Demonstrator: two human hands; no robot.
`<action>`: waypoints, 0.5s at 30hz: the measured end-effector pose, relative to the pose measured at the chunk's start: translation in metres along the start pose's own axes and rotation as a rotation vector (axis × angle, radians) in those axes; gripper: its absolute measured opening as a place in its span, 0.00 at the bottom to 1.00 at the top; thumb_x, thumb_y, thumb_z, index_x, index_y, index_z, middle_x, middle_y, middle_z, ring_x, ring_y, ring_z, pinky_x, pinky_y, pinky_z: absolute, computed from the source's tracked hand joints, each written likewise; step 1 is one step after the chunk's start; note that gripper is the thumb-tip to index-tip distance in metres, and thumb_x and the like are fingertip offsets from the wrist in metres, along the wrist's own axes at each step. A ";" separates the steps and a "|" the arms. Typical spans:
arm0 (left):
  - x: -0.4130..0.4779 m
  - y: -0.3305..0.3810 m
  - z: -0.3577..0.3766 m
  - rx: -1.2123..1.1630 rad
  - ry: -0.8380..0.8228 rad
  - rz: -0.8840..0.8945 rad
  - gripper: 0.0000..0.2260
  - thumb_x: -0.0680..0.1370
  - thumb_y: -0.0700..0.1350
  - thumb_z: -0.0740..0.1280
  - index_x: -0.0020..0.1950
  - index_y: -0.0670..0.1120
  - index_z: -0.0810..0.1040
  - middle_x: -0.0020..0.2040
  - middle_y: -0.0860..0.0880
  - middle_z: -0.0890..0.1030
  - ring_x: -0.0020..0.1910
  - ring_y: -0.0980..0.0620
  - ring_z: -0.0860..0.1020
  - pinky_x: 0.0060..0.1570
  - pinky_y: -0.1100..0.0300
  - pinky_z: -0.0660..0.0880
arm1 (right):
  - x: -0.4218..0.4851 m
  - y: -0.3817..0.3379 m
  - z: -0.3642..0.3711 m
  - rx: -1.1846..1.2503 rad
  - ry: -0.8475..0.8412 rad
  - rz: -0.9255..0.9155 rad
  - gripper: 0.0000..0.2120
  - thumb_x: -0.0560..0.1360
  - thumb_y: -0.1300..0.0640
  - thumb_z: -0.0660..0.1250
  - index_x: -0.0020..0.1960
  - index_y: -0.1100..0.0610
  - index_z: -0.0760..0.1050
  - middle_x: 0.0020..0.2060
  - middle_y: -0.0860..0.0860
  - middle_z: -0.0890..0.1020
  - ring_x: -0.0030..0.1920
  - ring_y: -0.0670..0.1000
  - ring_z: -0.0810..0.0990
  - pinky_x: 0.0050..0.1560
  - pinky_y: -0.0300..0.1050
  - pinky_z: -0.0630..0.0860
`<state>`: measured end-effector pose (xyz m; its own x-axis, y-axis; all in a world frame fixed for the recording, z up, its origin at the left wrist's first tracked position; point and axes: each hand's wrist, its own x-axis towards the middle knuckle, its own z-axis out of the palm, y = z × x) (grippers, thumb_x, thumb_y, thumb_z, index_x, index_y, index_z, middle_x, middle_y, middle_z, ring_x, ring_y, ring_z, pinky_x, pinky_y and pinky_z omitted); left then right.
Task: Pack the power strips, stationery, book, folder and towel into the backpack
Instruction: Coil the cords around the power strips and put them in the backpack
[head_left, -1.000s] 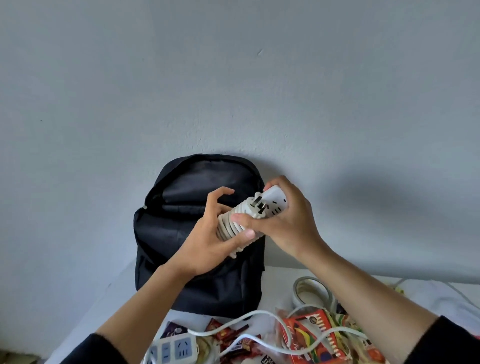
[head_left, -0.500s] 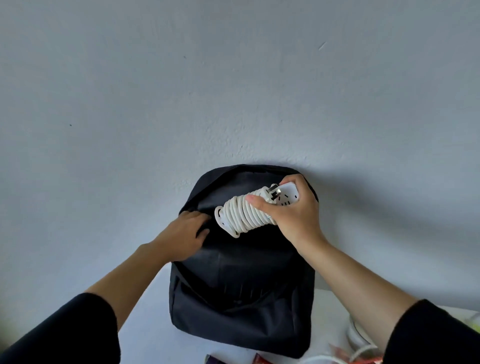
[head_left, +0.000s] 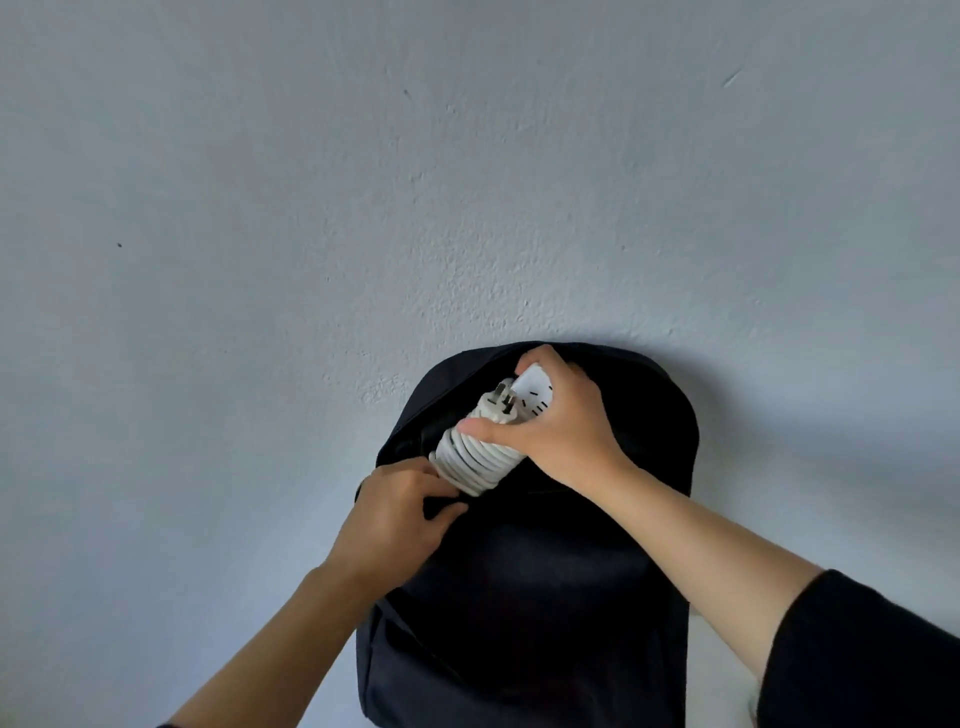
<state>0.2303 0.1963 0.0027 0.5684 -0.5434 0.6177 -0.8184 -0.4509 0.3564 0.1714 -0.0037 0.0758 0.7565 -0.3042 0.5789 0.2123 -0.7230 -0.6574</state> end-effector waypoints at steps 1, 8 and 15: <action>-0.006 0.000 0.004 -0.019 0.053 -0.009 0.06 0.72 0.44 0.80 0.48 0.52 0.89 0.43 0.59 0.82 0.41 0.62 0.79 0.43 0.64 0.77 | 0.005 -0.002 0.004 -0.028 -0.055 0.018 0.35 0.52 0.27 0.79 0.47 0.45 0.70 0.46 0.46 0.79 0.47 0.47 0.79 0.46 0.45 0.77; -0.010 -0.001 0.010 -0.125 0.237 -0.020 0.08 0.70 0.40 0.81 0.47 0.49 0.90 0.39 0.58 0.72 0.38 0.58 0.75 0.43 0.74 0.71 | 0.004 -0.004 0.036 -0.307 -0.422 -0.054 0.33 0.64 0.30 0.76 0.59 0.44 0.67 0.48 0.48 0.77 0.48 0.52 0.77 0.46 0.47 0.74; -0.026 -0.003 0.028 -0.060 0.210 -0.060 0.09 0.71 0.41 0.81 0.47 0.53 0.89 0.40 0.66 0.70 0.41 0.63 0.70 0.42 0.75 0.68 | -0.010 0.030 0.085 -0.176 -0.437 0.066 0.21 0.74 0.38 0.72 0.43 0.57 0.83 0.41 0.52 0.77 0.42 0.50 0.77 0.45 0.46 0.73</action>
<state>0.2207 0.1919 -0.0337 0.5911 -0.3547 0.7244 -0.7908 -0.4315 0.4340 0.2226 0.0300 0.0093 0.9623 -0.0908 0.2563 0.0753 -0.8167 -0.5722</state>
